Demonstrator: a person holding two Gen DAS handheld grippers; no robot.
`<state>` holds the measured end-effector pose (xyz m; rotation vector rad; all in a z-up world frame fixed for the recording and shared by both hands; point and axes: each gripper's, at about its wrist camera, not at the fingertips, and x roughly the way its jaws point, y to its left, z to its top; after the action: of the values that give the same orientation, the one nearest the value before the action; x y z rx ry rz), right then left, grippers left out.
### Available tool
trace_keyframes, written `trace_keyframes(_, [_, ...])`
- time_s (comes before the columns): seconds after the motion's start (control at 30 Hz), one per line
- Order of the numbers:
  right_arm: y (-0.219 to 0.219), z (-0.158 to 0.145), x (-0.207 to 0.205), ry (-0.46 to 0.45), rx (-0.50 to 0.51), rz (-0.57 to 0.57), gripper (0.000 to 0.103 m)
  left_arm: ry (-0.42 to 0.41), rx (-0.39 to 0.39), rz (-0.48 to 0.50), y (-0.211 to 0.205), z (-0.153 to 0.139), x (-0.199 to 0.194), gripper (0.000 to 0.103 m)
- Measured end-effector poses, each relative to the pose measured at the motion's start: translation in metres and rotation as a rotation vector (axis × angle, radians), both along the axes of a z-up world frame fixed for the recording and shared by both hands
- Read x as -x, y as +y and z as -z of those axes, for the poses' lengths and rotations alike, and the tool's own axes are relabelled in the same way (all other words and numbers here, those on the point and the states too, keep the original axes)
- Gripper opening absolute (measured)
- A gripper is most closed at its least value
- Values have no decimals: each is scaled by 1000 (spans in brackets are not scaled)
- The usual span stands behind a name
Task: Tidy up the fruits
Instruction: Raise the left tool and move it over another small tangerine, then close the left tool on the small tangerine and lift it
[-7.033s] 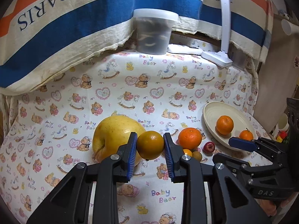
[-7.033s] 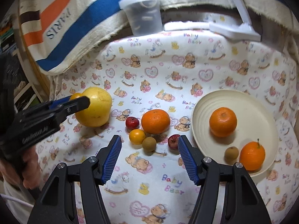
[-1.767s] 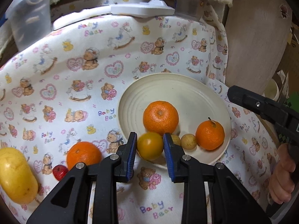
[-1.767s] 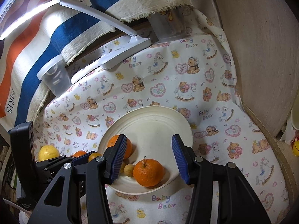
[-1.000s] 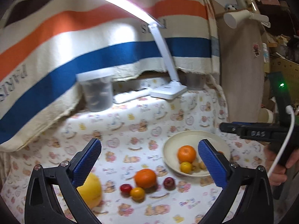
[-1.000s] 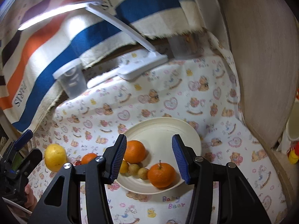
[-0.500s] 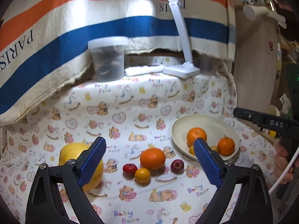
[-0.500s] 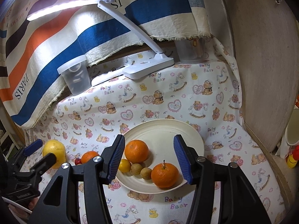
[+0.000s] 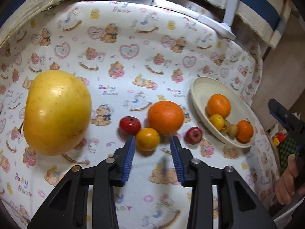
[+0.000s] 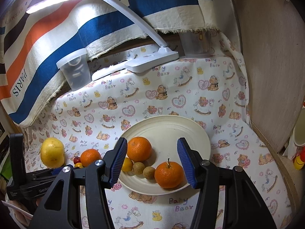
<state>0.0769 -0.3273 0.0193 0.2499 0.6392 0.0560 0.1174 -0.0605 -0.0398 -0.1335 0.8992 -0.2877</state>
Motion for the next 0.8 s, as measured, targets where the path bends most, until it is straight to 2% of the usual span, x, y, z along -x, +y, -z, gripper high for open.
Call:
trace_keyframes(0.17, [3, 1, 0, 1, 11, -6, 56, 39, 4, -23, 3, 10, -7, 35])
trace_keyframes(0.3, [4, 1, 0, 3, 10, -10, 56, -13, -26, -11, -1, 11, -7, 34])
trace_keyframes(0.37, [3, 1, 1, 3, 5, -16, 56, -11, -27, -10, -1, 11, -7, 34])
trace_keyframes(0.4, [4, 1, 1, 3, 3, -18, 56, -10, -22, -8, -2, 11, -8, 27])
trace_keyframes(0.57, [7, 1, 1, 7, 10, -31, 56, -10, -41, 10, -9, 8, -6, 27])
trace_keyframes(0.7, [10, 5, -1, 15, 24, -34, 56, -83, -78, 16, -11, -7, 4, 27])
trace_keyframes(0.8, [12, 7, -2, 19, 33, -34, 56, -133, -69, 14, -6, -23, 14, 27])
